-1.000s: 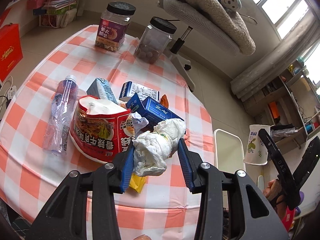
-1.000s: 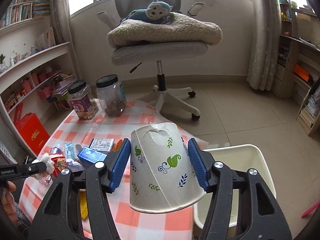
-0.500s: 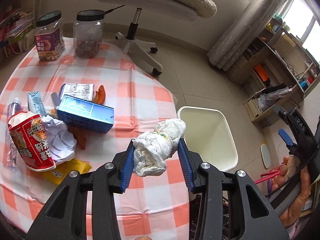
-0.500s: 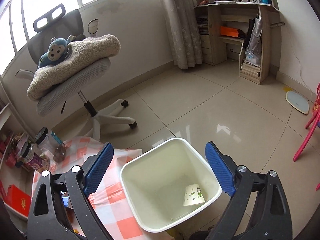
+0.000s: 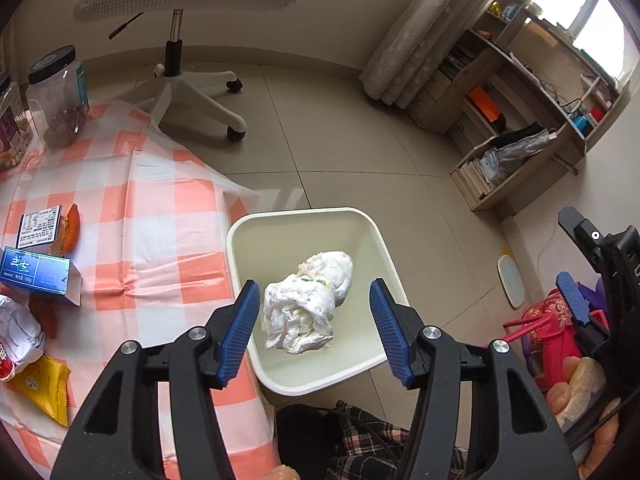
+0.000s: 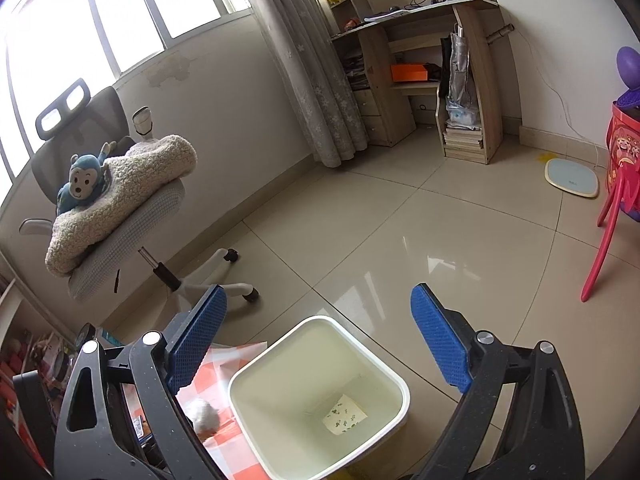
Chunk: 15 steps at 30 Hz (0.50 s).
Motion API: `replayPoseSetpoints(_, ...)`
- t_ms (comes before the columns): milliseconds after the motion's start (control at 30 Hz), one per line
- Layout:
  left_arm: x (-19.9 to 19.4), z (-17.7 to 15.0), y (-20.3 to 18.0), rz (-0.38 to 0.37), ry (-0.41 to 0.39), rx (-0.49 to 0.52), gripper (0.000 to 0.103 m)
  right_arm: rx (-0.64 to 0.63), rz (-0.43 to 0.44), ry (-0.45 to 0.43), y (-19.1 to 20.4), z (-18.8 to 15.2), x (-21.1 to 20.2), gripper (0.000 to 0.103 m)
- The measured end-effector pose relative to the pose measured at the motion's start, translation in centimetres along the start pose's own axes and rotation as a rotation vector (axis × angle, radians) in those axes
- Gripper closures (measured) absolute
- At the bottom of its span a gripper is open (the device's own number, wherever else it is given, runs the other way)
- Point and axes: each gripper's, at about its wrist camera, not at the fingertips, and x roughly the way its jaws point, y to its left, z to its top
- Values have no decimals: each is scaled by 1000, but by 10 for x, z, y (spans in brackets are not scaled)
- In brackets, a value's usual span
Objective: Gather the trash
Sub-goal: 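Move the tissue over the white bin and open the left gripper, then grasp the red snack bag with the left gripper while the right approaches the blue box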
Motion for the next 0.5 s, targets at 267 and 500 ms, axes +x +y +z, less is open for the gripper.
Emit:
replayPoseSetpoints(267, -47, -13, 16, 188, -164, 100, 27, -177, 4, -41, 39, -17, -9, 9)
replayPoseSetpoints(500, -95, -29, 55, 430, -355, 161, 12, -422, 34, -89, 101, -56, -17, 7)
